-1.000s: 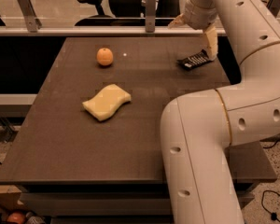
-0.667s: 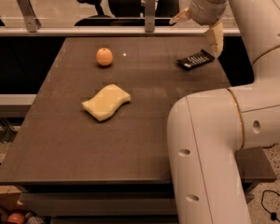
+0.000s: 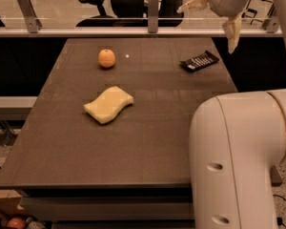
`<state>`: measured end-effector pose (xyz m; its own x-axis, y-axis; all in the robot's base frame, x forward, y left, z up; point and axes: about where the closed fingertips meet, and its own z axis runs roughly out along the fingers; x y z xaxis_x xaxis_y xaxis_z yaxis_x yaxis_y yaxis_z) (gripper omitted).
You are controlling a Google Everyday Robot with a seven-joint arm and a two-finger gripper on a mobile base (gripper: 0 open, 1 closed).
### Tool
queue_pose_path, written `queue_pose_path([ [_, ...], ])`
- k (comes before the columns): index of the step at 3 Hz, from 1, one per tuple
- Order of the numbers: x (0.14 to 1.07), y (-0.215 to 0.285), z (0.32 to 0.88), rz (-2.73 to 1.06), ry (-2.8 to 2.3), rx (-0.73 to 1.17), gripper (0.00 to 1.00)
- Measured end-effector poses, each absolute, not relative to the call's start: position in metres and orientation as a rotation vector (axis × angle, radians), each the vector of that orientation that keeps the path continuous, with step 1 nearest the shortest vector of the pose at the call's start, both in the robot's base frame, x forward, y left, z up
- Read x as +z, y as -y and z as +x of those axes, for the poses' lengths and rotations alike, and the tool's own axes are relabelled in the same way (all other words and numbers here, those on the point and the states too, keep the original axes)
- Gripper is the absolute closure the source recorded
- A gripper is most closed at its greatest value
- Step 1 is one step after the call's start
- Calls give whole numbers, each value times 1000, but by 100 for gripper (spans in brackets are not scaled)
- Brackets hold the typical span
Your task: Move rxbar chocolate near sponge
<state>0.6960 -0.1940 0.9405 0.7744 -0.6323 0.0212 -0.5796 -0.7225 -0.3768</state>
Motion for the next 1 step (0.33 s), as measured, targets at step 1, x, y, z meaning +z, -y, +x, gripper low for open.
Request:
queue_pose_path([
  [1, 942, 192, 706, -2596, -921, -254, 0],
])
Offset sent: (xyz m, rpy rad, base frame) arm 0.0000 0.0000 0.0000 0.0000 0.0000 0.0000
